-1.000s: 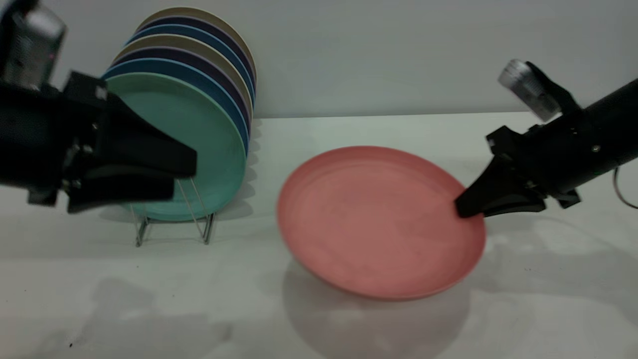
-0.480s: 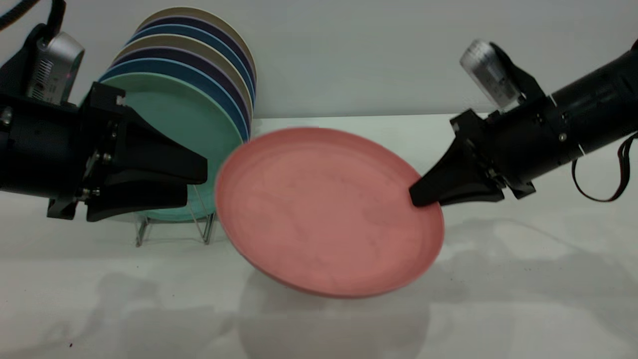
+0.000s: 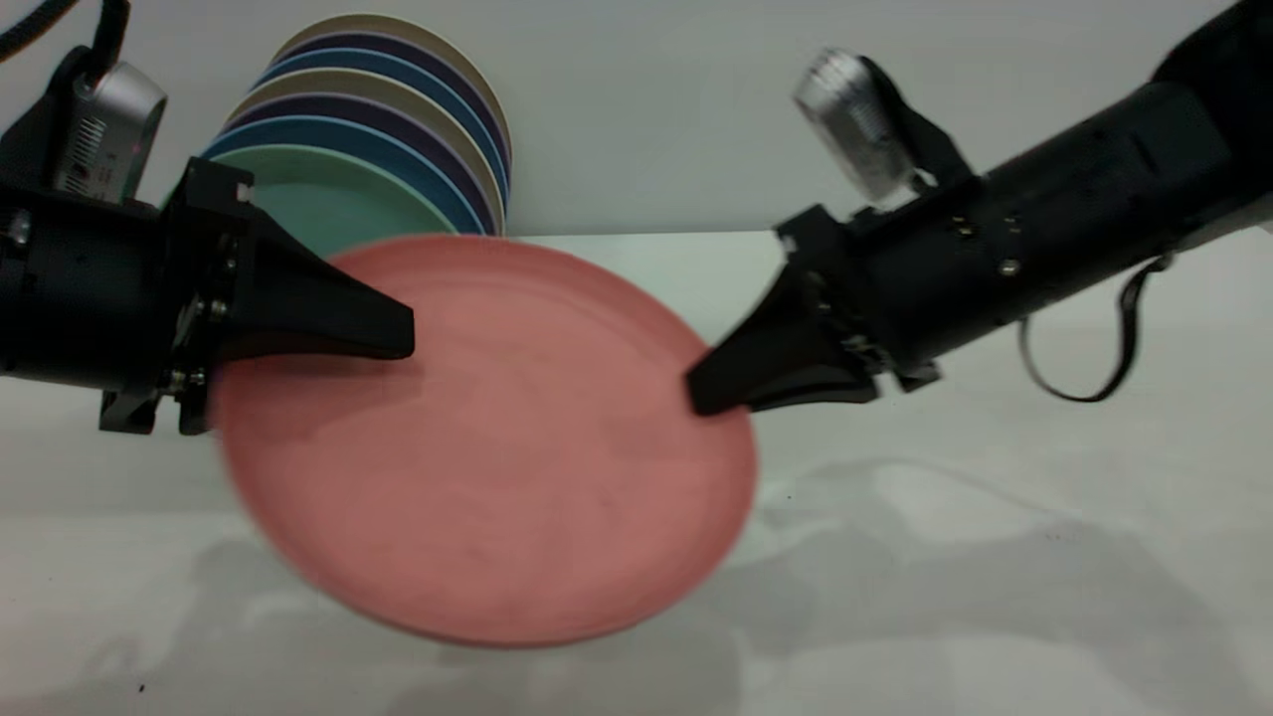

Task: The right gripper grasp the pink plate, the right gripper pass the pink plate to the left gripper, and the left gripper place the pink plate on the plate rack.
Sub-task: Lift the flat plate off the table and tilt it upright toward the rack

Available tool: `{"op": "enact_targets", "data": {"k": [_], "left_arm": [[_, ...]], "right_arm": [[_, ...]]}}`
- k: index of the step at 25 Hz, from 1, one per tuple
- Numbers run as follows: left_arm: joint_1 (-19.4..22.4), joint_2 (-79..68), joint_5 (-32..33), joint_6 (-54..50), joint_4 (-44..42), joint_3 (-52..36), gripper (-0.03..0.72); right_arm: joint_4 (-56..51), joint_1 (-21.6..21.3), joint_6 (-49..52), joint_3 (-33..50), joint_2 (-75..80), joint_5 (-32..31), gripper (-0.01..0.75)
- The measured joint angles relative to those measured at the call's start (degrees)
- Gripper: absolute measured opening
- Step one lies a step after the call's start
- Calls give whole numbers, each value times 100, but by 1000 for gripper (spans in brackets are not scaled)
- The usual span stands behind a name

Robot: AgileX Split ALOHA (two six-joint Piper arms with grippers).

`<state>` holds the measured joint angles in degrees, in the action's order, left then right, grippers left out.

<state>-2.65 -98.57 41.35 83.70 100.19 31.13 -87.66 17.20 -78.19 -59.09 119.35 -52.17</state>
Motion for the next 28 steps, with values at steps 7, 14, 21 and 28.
{"op": "enact_targets", "data": {"k": [7, 14, 21, 28], "left_arm": [[5, -12, -60, 33, -50, 4, 122], [5, -11, -33, 79, -80, 11, 121], [0, -11, -204, 212, -127, 11, 120], [0, -11, -1103, 586, -291, 11, 119]], "right_arm": [[-377, 54, -444, 5, -7, 116, 44], [-163, 109, -444, 5, -29, 397, 243], [29, -256, -399, 5, -37, 354, 549], [591, -1352, -231, 5, -48, -491, 566]]}}
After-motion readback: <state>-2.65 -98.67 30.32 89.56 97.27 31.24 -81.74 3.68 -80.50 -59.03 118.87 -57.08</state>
